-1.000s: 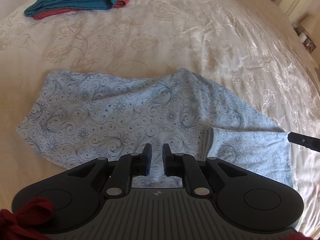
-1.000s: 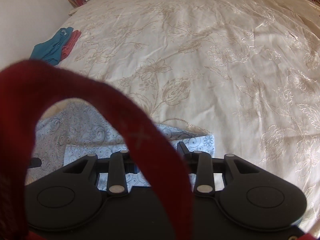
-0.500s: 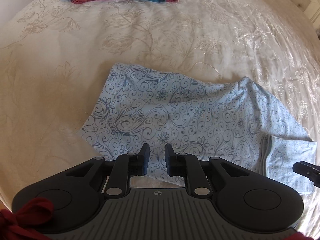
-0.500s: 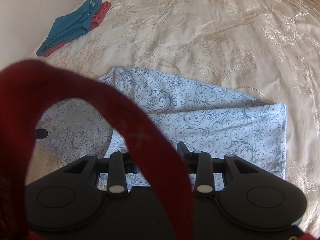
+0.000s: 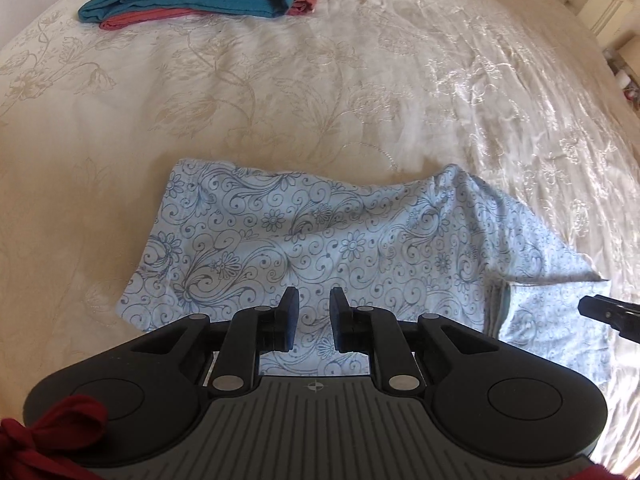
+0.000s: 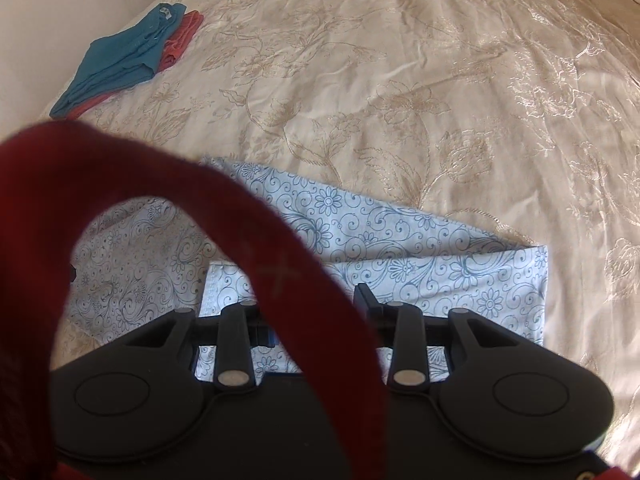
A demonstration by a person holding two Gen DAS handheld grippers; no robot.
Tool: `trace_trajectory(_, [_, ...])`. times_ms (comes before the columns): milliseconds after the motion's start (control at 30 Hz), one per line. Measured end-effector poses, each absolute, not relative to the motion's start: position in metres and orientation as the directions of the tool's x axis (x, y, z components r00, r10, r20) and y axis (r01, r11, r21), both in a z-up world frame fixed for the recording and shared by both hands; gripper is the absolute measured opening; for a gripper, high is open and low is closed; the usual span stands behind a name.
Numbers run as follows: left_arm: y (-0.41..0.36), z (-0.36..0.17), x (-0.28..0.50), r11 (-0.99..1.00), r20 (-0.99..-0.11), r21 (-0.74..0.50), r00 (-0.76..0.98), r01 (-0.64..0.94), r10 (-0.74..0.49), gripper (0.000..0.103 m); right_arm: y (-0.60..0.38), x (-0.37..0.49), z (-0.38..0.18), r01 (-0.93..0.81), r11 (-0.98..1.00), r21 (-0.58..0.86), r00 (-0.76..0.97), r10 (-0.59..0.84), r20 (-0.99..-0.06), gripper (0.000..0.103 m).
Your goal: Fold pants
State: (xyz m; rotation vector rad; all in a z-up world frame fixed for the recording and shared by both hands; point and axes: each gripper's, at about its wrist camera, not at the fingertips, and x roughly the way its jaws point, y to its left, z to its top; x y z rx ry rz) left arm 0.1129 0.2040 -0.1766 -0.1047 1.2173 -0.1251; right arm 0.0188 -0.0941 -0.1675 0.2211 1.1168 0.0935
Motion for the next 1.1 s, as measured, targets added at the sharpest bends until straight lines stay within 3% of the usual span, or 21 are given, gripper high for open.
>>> trace_trajectory(433, [0.138, -0.180, 0.116, 0.955, -0.916, -0.225, 0.293, 0.195, -0.276, 0.016, -0.161, 0.035, -0.176, 0.257, 0.964, 0.068, 0.449, -0.057, -0.892, 0.048])
trace_trajectory(733, [0.085, -0.190, 0.113, 0.880, -0.881, -0.337, 0.216, 0.334, -0.420, 0.017, -0.169, 0.040, -0.175, 0.217, 0.971, 0.101, 0.460, -0.011, -0.888, 0.048])
trace_trajectory(933, [0.071, -0.205, 0.113, 0.879, -0.901, -0.330, 0.163, 0.344, -0.402, 0.020, -0.170, 0.038, -0.178, 0.198, 0.971, 0.133, 0.458, 0.028, -0.889, 0.048])
trace_trajectory(1100, [0.071, -0.202, 0.117, 0.901, -0.902, -0.290, 0.222, 0.323, -0.369, 0.022, -0.173, 0.034, -0.180, 0.200, 0.968, 0.151, 0.453, 0.046, -0.890, 0.048])
